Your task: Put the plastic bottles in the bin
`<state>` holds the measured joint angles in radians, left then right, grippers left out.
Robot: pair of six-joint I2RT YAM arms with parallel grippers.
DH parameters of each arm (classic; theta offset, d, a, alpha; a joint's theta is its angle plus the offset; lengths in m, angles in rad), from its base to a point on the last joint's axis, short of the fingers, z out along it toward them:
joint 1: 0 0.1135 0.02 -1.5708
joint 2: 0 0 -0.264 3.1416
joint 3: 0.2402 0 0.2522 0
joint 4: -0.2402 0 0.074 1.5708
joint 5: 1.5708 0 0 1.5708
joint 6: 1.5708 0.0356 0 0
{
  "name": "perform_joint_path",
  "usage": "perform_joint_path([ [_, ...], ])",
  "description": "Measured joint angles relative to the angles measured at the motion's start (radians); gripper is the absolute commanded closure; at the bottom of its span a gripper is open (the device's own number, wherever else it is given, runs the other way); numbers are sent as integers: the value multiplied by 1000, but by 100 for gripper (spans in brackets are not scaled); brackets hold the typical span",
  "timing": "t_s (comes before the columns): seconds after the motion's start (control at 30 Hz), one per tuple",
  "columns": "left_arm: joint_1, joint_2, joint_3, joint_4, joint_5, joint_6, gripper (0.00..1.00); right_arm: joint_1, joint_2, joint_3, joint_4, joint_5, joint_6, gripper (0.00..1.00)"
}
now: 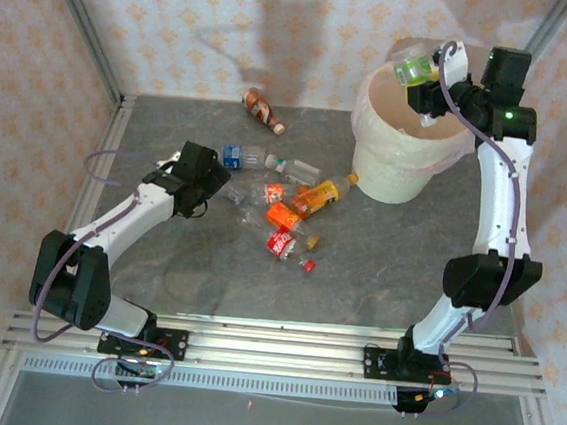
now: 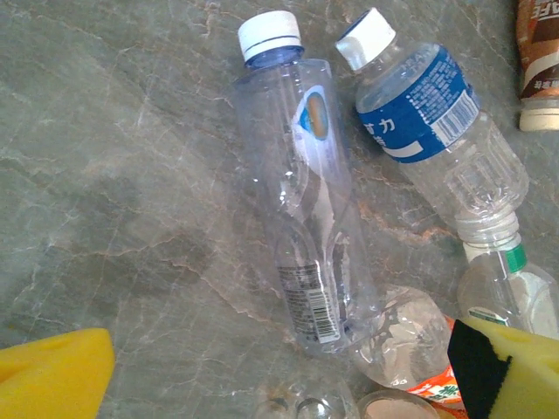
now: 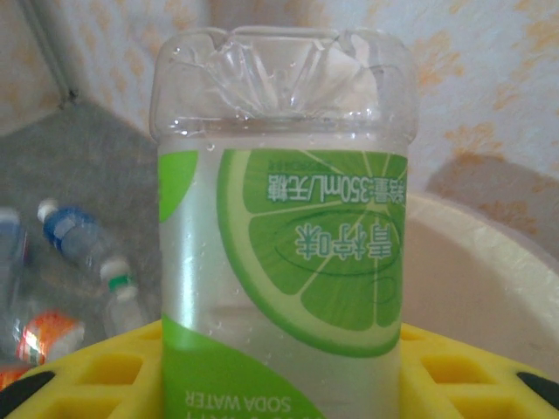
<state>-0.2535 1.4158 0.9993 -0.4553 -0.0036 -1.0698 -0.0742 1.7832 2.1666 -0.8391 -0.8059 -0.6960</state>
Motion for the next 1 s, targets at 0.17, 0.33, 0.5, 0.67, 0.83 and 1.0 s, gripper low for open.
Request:
perform_joint_path([
  [0.17, 0, -18, -3, -6, -2, -4, 0, -12, 178, 274, -248, 6, -143, 63],
  [0.33, 0, -83, -35, -16, -15, -6, 0, -14, 269, 335, -416, 20, -272, 56],
  [0.5, 0, -122, -55, -32, -39, -7, 0, -14, 292, 333, -498, 19, -374, 46],
  [0.67, 0, -117, -54, -34, -39, -7, 0, -15, 292, 333, -526, 11, -413, 33],
  [0.83, 0, -103, -52, -34, -38, -6, 0, -20, 292, 333, -549, -23, -431, 17],
  [1.0, 0, -90, -52, -34, -37, -6, 0, -20, 291, 333, -567, -41, -431, 12],
])
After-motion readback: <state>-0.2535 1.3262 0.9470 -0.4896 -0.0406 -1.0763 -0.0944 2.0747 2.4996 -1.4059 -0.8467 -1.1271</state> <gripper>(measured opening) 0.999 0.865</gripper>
